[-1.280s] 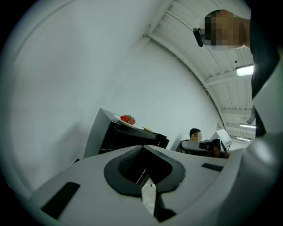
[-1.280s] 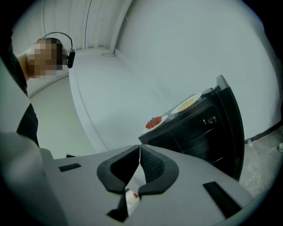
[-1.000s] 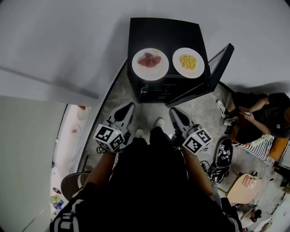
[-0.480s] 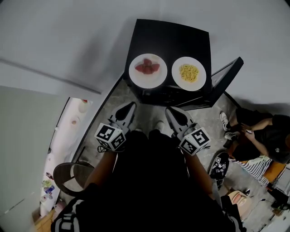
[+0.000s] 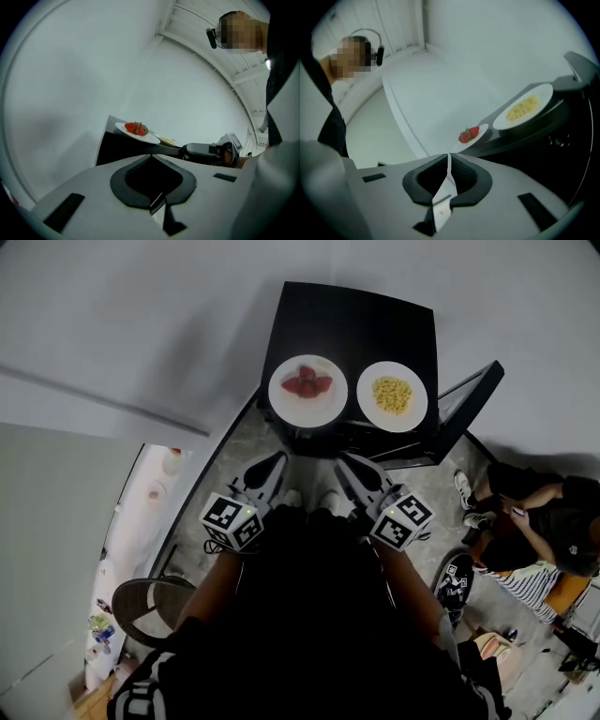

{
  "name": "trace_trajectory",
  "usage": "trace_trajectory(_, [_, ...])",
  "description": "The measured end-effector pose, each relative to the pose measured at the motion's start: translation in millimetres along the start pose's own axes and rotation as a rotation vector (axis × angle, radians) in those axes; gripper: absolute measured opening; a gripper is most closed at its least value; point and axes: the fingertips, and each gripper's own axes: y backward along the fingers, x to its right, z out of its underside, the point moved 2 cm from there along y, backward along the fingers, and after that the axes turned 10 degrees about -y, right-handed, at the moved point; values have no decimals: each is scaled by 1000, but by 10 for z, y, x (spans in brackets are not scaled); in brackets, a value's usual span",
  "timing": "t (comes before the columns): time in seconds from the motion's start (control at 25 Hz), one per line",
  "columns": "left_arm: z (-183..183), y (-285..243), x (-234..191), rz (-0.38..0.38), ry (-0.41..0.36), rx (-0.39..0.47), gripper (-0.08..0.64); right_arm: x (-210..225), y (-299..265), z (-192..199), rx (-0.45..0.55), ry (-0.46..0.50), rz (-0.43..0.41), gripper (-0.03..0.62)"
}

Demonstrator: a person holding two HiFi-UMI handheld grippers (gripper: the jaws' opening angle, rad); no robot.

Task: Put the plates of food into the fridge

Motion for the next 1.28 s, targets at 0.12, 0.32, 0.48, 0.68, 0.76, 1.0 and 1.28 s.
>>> trace_trajectory(0.12, [-36,-10,-65,13,-1,1,20,31,-129,-21,54,-165,-17,25])
trace_trajectory(0.32, [-47,37,-176,32,-7,-10,20,24,-375,11,46,-156,15,27])
trace_trajectory(0.48, [-32,71,-274,34,-1,-15,20,50,-525,48,60,-311,-22,164])
trace_trajectory(0.68, [-5,74,-343,44,-2,-18,20,123,-636,-55,152,-527,-68,164])
trace_trajectory(0.76, [12,98,-343,37,0,-16,20,139,-669,-78,173,-591,-79,164])
trace_trajectory(1.0, [15,90,-368,56,-6,-20,20,257,-757,-28,172,-683,-27,164])
trace_trajectory(1.28, [39,92,-381,59,-2,-29,20,317,-820,-42,189,-767,-17,164])
